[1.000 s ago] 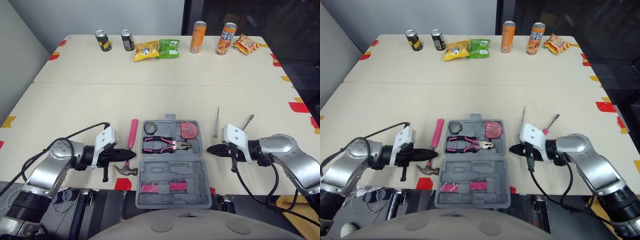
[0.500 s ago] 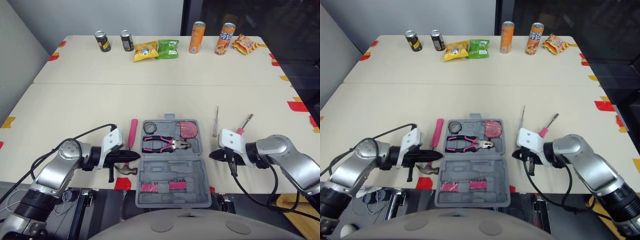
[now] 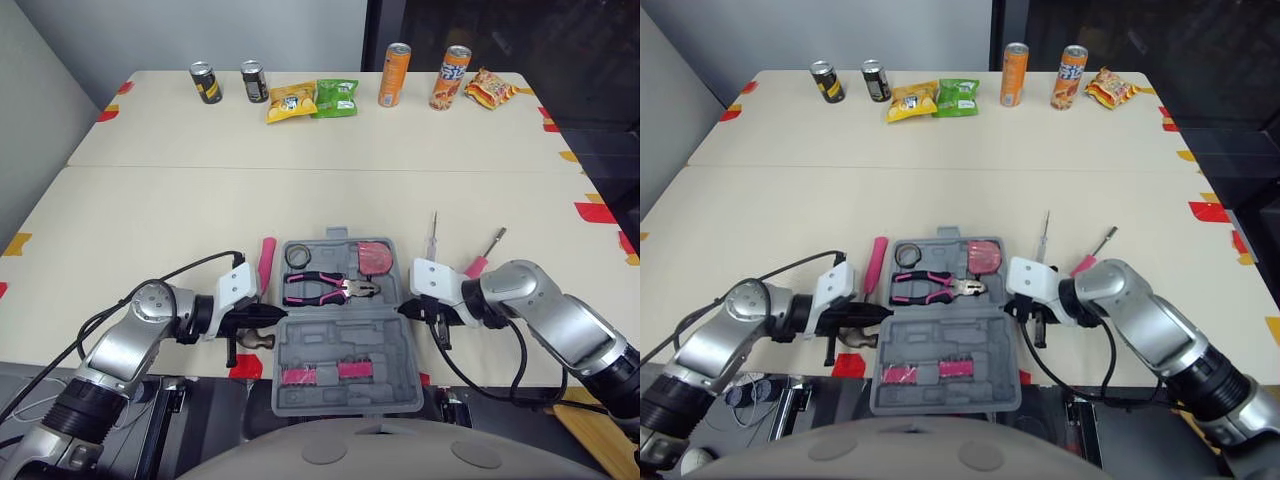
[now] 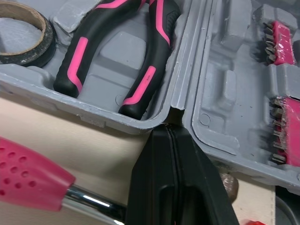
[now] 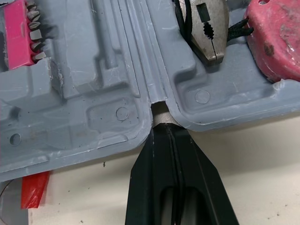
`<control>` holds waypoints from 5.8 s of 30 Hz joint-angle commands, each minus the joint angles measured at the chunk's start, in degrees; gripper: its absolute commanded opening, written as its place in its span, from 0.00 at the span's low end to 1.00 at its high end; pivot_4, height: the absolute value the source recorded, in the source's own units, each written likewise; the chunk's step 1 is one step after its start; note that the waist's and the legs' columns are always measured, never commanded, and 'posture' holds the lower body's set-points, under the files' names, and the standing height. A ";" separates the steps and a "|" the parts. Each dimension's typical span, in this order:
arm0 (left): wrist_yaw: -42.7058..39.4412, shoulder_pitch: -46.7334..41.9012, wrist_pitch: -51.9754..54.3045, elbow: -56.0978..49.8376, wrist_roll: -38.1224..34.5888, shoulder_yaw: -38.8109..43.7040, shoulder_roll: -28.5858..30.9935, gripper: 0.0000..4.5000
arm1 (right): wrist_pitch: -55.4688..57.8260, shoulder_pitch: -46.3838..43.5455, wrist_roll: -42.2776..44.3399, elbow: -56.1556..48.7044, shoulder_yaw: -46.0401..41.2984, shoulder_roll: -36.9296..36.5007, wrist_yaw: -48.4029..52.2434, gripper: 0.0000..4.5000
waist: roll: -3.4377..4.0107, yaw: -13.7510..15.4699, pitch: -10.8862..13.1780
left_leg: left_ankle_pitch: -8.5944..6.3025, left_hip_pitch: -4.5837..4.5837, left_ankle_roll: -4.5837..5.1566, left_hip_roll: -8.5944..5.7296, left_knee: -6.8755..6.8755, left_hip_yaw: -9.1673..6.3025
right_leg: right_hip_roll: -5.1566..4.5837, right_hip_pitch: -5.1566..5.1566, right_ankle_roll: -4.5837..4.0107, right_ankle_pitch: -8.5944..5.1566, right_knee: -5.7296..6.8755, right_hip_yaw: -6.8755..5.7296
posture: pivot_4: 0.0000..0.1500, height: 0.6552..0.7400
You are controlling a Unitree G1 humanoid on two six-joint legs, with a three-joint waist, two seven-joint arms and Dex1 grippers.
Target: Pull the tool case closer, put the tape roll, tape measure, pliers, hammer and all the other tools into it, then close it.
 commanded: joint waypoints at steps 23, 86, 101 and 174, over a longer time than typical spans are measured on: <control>-0.32 -11.58 -2.35 10.54 3.01 -1.67 -4.18 0.00 | -5.35 -8.60 -2.53 11.41 0.98 4.15 2.68 0.01 | 0.05 -0.15 0.03 | 0.01 -0.02 0.01 0.00 0.20 0.00 | -0.02 -0.05 -0.04 0.00 0.26 0.02 | 1.00 1.00; 0.90 -11.30 -4.15 11.31 0.60 6.45 -2.39 0.00 | -9.05 -8.25 -6.66 15.58 -6.82 7.67 0.89 0.01 | 0.13 -0.58 0.17 | 0.00 -0.08 -0.01 0.03 -0.07 0.04 | 0.02 -0.12 -0.17 0.04 -0.12 0.01 | 1.00 1.00; 2.37 8.06 2.25 -3.88 -23.87 29.88 -5.26 0.19 | -18.61 15.94 20.85 3.72 -37.97 10.41 3.32 0.19 | 0.06 0.17 0.40 | -0.01 -0.14 -0.02 0.01 -0.60 0.16 | 0.04 -0.16 -0.11 0.06 -0.73 -0.02 | 1.00 1.00; -1.72 3.77 2.08 -18.57 -28.90 20.85 -3.85 1.00 | 29.10 1.08 13.29 -4.49 -34.20 20.55 -34.58 0.99 | 0.10 1.76 0.40 | 0.01 -0.02 -0.02 0.02 0.08 0.12 | 0.01 -0.20 -0.06 0.00 0.21 0.07 | 1.00 1.00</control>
